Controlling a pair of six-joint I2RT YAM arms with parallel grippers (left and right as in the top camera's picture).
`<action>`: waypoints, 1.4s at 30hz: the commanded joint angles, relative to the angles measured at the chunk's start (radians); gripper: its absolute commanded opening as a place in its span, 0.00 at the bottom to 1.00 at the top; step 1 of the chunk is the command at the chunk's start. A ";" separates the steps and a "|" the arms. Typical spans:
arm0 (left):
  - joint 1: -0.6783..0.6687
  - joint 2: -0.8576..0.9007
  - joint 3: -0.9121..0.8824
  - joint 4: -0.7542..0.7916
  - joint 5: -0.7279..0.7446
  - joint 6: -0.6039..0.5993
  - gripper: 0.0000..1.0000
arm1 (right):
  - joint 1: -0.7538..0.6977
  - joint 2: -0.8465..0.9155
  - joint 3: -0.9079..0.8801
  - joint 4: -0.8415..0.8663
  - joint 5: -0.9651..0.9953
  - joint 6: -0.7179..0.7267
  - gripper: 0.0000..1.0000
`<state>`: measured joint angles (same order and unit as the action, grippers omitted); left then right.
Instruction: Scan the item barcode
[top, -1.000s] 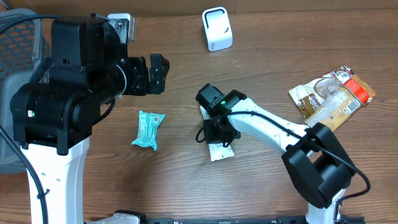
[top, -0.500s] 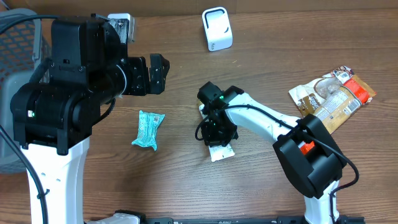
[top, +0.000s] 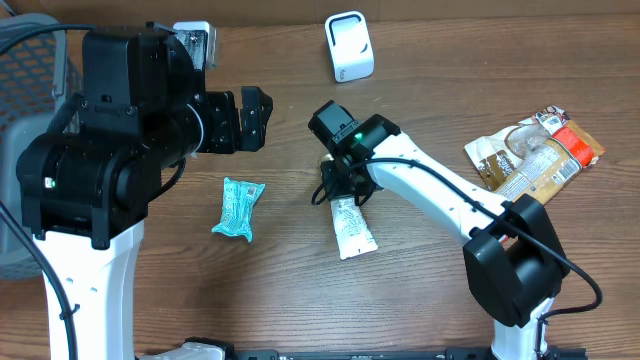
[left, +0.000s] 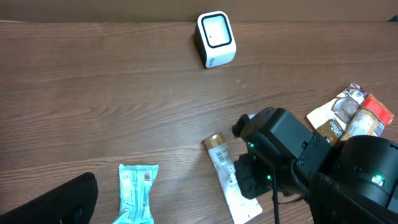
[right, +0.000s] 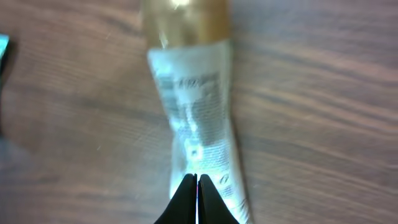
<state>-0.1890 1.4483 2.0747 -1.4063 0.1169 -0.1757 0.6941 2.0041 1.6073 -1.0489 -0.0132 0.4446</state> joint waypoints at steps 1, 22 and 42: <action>-0.001 0.003 0.006 0.003 0.007 0.022 0.99 | -0.002 0.004 -0.004 0.028 0.061 0.031 0.04; -0.001 0.003 0.006 0.003 0.007 0.022 1.00 | 0.005 0.076 -0.198 0.252 -0.124 0.077 0.04; -0.001 0.003 0.006 0.003 0.007 0.022 0.99 | -0.165 -0.128 -0.065 -0.031 -0.379 -0.303 0.86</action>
<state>-0.1890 1.4483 2.0747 -1.4063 0.1169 -0.1757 0.5579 1.8954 1.5433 -1.0725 -0.2440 0.2874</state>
